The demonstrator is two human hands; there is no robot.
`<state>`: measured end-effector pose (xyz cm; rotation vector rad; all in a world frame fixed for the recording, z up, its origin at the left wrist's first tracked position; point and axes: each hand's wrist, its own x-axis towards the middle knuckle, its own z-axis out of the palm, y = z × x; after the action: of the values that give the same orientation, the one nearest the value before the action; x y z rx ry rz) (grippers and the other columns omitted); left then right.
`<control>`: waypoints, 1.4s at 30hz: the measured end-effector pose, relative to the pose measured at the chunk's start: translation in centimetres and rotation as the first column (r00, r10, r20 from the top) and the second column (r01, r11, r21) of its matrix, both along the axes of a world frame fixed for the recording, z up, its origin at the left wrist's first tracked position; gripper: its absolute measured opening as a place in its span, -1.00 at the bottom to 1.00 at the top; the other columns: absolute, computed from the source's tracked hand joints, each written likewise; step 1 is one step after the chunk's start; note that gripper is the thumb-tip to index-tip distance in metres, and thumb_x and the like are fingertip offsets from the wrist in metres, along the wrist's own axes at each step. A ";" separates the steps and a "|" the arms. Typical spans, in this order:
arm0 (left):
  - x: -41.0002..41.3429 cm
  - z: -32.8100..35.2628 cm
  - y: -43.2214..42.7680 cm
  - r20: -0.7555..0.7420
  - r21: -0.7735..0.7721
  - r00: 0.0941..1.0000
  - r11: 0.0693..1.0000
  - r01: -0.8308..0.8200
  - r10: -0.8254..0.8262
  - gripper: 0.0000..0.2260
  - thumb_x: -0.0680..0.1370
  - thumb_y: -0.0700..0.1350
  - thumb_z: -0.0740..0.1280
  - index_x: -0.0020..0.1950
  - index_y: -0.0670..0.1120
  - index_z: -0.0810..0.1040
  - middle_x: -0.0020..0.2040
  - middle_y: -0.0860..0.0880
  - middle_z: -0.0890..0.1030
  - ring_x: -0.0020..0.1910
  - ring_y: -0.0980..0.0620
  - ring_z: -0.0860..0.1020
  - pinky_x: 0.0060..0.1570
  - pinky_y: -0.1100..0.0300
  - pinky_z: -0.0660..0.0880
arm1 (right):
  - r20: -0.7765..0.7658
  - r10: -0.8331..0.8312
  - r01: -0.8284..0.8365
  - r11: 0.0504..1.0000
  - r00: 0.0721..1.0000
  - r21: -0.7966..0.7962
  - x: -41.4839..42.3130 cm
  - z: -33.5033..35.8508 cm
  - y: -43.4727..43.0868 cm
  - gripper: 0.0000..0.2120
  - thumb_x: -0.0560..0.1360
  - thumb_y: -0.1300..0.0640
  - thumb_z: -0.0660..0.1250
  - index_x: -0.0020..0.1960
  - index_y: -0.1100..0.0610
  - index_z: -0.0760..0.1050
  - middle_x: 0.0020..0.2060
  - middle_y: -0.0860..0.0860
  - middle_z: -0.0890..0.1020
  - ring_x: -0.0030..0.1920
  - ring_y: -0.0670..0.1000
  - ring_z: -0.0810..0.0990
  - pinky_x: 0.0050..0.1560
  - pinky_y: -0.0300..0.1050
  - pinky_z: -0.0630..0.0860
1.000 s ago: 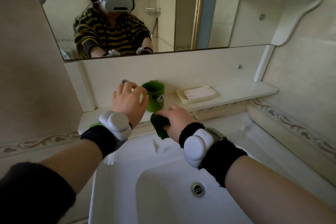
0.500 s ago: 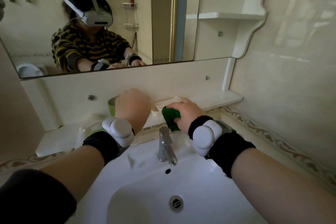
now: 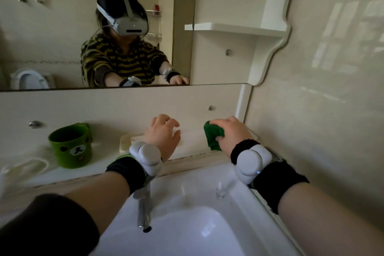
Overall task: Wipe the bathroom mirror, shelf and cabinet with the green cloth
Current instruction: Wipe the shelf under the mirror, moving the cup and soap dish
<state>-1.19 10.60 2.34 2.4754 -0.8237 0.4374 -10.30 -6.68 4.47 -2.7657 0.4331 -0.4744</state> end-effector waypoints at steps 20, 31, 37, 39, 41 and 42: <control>4.4 -0.3 -14.5 0.120 0.150 0.982 0.975 -0.165 0.147 -0.44 0.56 0.08 0.22 0.49 -0.01 0.10 0.53 -0.06 -0.18 0.50 -0.08 -0.15 0.41 0.03 0.10 | 0.369 -0.157 0.121 0.986 0.916 0.118 8.4 1.4 -15.6 -0.54 0.49 0.28 0.21 0.35 -0.04 0.38 0.25 0.12 0.34 0.24 0.17 0.30 0.19 -0.06 0.28; 6.4 -2.7 -15.9 0.219 0.269 0.934 0.903 -0.335 0.282 -0.26 0.54 0.26 0.10 0.51 0.05 -0.28 0.31 -0.01 -0.64 0.45 -0.08 -0.39 0.40 -0.06 -0.29 | 0.548 -0.092 0.012 0.989 0.832 0.149 11.4 -1.3 -17.6 -0.50 0.48 0.36 0.21 0.34 -0.02 0.41 0.28 0.11 0.31 0.29 0.13 0.32 0.22 -0.06 0.35; 6.9 -2.8 -15.1 0.275 0.298 0.923 0.889 -0.348 0.269 -0.27 0.53 0.25 0.12 0.51 0.09 -0.27 0.26 0.06 -0.67 0.43 -0.04 -0.38 0.38 -0.05 -0.33 | 0.534 -0.049 -0.001 0.996 0.844 0.091 11.4 -2.8 -18.2 -0.49 0.46 0.39 0.22 0.32 -0.01 0.44 0.26 0.14 0.34 0.26 0.17 0.36 0.13 0.04 0.43; 6.9 -2.8 -15.1 0.294 0.308 0.917 0.881 -0.358 0.270 -0.27 0.53 0.24 0.13 0.51 0.10 -0.26 0.25 0.06 -0.68 0.42 -0.03 -0.38 0.39 -0.06 -0.31 | 0.525 -0.053 0.006 0.996 0.850 0.091 11.3 -3.4 -18.3 -0.50 0.45 0.39 0.22 0.31 -0.01 0.45 0.25 0.14 0.36 0.25 0.18 0.37 0.10 0.05 0.45; 7.0 -2.8 -15.0 0.301 0.310 0.913 0.877 -0.366 0.275 -0.26 0.53 0.23 0.15 0.51 0.11 -0.27 0.25 0.06 -0.68 0.42 -0.02 -0.38 0.41 -0.06 -0.28 | 0.507 -0.049 0.003 0.996 0.861 0.091 11.3 -3.7 -18.4 -0.49 0.45 0.39 0.22 0.31 -0.02 0.45 0.24 0.14 0.35 0.24 0.18 0.37 0.09 0.05 0.45; 7.0 -2.8 -15.0 0.301 0.314 0.913 0.876 -0.367 0.274 -0.26 0.53 0.23 0.15 0.51 0.10 -0.27 0.25 0.05 -0.68 0.42 -0.03 -0.38 0.41 -0.07 -0.28 | 0.495 -0.049 0.002 0.995 0.868 0.096 11.3 -3.9 -18.5 -0.48 0.45 0.40 0.21 0.31 -0.02 0.44 0.24 0.13 0.35 0.24 0.17 0.37 0.10 0.05 0.45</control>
<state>5.78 -4.45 -0.45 2.9687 -0.6230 0.7894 1.01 -25.16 0.60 -2.4208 0.3507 -1.1080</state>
